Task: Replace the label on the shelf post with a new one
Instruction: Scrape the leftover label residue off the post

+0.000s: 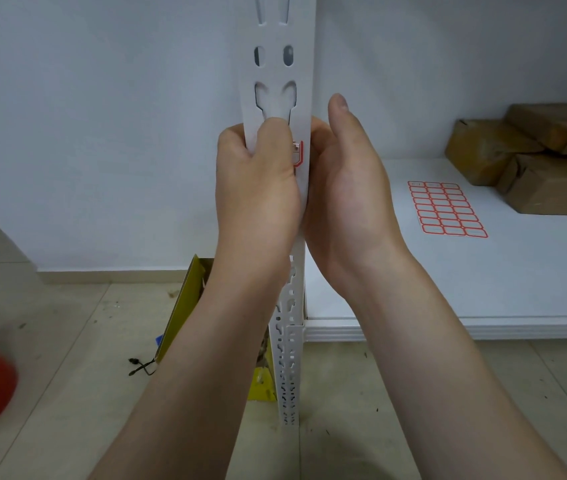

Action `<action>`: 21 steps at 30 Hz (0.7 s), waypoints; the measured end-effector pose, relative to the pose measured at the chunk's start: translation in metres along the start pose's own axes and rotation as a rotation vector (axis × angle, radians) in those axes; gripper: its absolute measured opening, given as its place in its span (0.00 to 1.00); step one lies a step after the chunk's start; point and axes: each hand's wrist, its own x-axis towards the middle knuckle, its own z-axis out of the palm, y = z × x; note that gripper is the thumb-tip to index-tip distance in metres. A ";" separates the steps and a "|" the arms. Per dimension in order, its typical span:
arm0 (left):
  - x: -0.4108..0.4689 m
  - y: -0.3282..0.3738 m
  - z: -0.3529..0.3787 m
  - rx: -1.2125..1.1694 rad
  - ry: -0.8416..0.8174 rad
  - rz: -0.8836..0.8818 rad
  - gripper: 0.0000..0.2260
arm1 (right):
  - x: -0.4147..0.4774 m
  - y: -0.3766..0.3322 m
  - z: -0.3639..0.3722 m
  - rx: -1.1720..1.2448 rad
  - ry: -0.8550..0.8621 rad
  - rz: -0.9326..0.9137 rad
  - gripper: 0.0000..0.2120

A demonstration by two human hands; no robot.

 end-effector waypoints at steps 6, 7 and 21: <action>0.000 -0.005 -0.009 -0.117 -0.087 -0.101 0.21 | -0.001 0.000 0.001 0.036 -0.006 0.018 0.30; -0.001 -0.004 -0.009 -0.117 -0.078 -0.098 0.18 | -0.001 0.000 0.001 0.044 -0.007 0.015 0.30; 0.000 -0.005 -0.005 0.016 0.012 -0.023 0.05 | 0.001 0.002 0.000 -0.005 0.001 -0.006 0.27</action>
